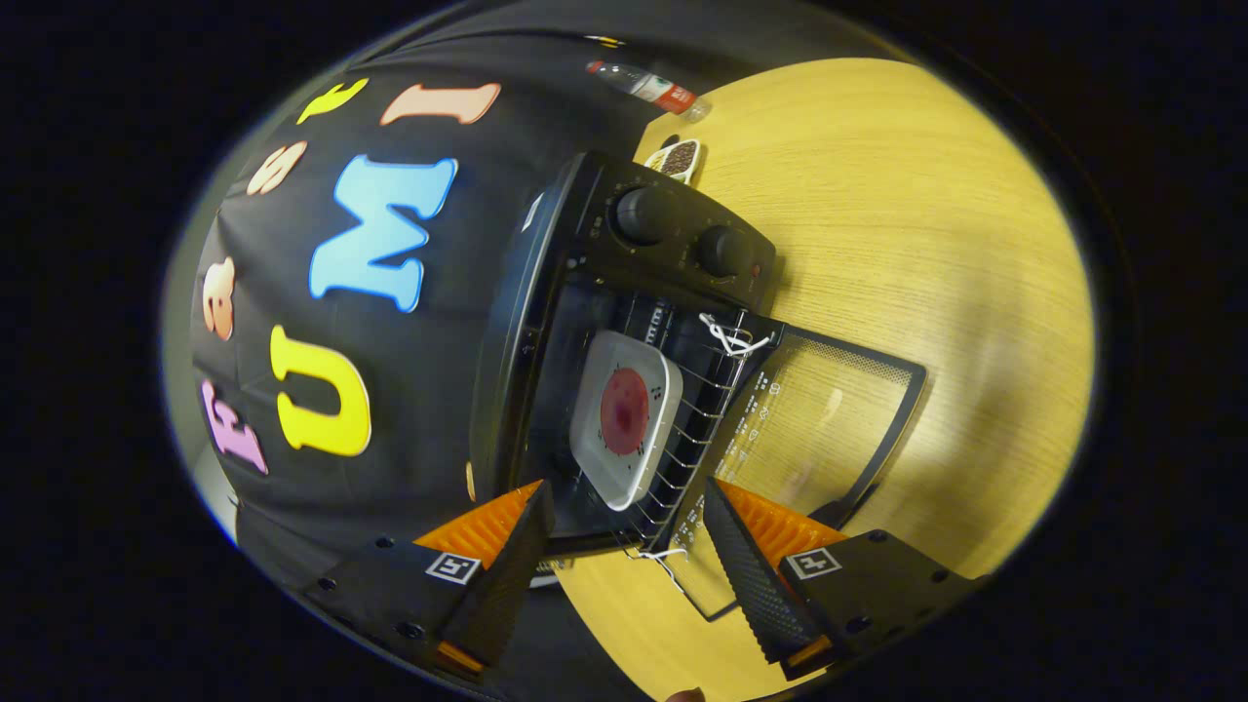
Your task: Open the toaster oven, put the food inside, and close the toaster oven door.
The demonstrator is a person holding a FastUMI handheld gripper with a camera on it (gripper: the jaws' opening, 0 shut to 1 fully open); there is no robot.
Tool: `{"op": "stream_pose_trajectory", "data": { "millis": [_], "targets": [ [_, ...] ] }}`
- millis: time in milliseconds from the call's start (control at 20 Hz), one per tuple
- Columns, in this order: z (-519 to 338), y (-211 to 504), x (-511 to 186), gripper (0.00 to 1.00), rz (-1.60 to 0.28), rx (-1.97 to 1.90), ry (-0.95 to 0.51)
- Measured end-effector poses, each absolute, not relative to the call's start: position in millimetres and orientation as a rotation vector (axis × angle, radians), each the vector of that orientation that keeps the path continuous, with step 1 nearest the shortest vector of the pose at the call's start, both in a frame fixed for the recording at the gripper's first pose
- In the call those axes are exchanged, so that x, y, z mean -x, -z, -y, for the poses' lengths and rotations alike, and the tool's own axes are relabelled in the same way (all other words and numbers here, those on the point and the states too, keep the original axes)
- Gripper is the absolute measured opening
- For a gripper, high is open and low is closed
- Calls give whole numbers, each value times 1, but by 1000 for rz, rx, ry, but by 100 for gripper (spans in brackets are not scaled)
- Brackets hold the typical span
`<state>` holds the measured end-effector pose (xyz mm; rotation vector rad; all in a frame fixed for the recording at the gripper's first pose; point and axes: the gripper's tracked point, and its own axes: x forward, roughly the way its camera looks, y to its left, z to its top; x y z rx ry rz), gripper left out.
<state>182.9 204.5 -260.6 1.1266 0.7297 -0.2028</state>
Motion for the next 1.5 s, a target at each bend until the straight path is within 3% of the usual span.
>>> {"op": "stream_pose_trajectory", "data": {
  "millis": [750,1500],
  "targets": [
    [-226,289,-87,98,-890,-410,-92],
    [-196,357,-79,98,-1104,-38,-83]
  ]
}}
